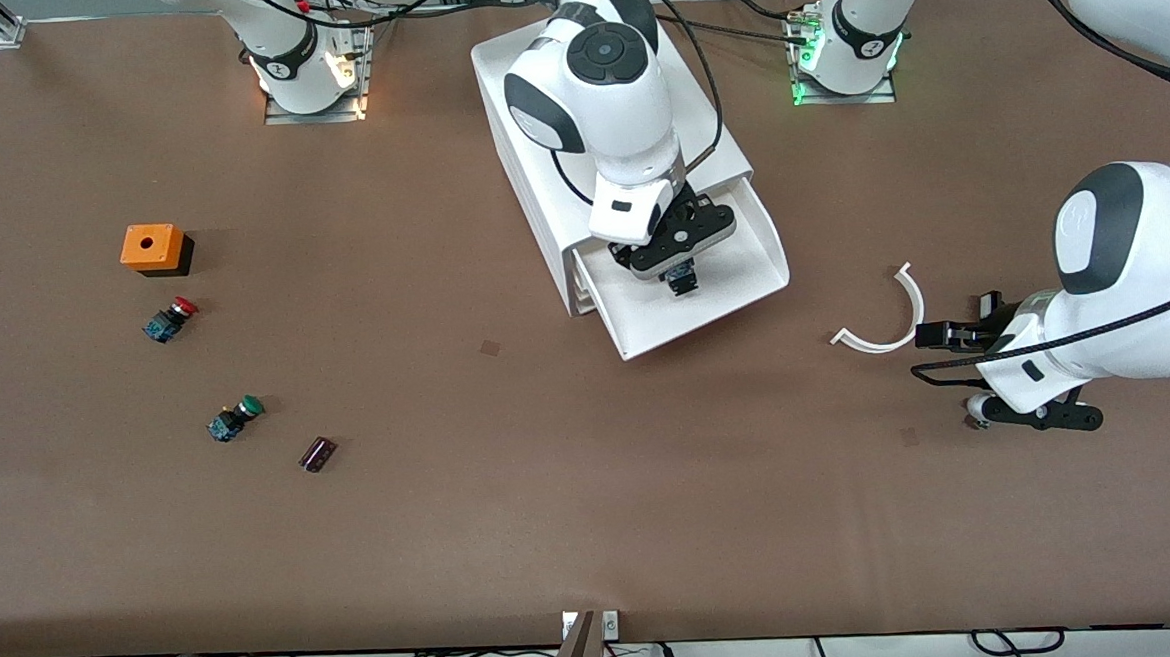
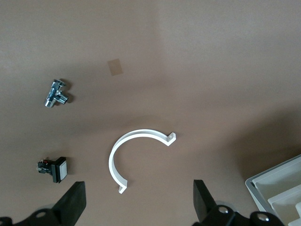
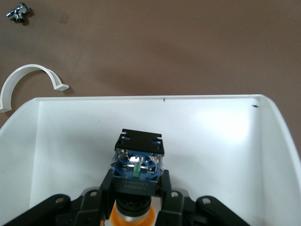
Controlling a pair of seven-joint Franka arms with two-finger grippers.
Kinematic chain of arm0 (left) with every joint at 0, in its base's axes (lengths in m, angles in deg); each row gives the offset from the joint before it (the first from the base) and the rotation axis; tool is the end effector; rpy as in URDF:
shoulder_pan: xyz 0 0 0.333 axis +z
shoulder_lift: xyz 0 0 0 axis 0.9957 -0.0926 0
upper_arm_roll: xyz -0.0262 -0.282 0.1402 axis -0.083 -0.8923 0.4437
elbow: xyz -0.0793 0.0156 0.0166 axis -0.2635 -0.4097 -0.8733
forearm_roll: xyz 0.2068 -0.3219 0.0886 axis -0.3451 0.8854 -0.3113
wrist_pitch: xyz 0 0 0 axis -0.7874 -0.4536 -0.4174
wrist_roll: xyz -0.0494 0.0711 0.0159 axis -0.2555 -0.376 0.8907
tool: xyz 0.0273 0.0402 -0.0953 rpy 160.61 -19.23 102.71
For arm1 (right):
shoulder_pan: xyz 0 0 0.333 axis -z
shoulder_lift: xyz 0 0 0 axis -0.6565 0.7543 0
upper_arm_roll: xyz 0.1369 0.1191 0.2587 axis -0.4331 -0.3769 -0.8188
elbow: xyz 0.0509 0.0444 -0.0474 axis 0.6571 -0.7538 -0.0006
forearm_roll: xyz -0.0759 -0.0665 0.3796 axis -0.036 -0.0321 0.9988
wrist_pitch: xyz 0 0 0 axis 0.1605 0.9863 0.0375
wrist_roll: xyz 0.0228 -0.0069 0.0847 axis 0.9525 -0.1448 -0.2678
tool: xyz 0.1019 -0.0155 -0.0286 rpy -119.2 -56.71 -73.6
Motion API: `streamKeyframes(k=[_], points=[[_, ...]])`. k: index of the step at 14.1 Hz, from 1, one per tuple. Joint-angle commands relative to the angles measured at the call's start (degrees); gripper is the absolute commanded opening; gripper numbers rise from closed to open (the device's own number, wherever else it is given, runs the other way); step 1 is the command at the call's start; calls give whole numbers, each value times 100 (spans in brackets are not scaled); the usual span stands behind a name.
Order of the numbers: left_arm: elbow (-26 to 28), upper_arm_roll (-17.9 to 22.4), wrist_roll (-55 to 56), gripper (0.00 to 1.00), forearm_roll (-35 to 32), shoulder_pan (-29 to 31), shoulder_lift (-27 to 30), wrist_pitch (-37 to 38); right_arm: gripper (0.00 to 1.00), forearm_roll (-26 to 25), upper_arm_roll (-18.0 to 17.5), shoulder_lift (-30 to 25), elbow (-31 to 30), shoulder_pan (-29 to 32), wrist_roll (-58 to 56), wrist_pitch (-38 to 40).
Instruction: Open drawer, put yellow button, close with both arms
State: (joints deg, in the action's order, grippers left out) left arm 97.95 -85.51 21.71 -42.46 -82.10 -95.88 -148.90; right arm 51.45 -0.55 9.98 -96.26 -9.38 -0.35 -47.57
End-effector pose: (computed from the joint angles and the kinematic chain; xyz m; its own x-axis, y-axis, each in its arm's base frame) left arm 0.6887 -0.0453 0.4197 0.9649 -0.1200 -0.2334 -0.1102 -0.9924 0.0548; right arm 0.4985 0.6126 0.4117 0.8991 0.3628 0.2450 0.4059 -0.9006 -0.1556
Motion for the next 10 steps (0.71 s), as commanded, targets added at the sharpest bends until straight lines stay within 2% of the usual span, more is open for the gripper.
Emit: streamKeyframes(k=[1,4,5,6,7,10], points=[[-156,-31,57,100,86,6,-74,55,0,-48,52,121,238,-57,141,40],[-156,-31,57,100,95,14,-74,46,0,-57,51,156,221,-92,141,102],[-156,-31,57,100,95,14,-74,46,14,-57,43,165,221,-92,141,111],[-156,-31,57,100,95,14,-74,46,41,-57,51,165,212,-92,150,111],[-165,-31,57,100,95,6,-74,46,99,-66,60,165,212,-92,150,111],[-165,-31,57,100,86,-3,-74,55,100,-66,69,121,221,-92,150,172]])
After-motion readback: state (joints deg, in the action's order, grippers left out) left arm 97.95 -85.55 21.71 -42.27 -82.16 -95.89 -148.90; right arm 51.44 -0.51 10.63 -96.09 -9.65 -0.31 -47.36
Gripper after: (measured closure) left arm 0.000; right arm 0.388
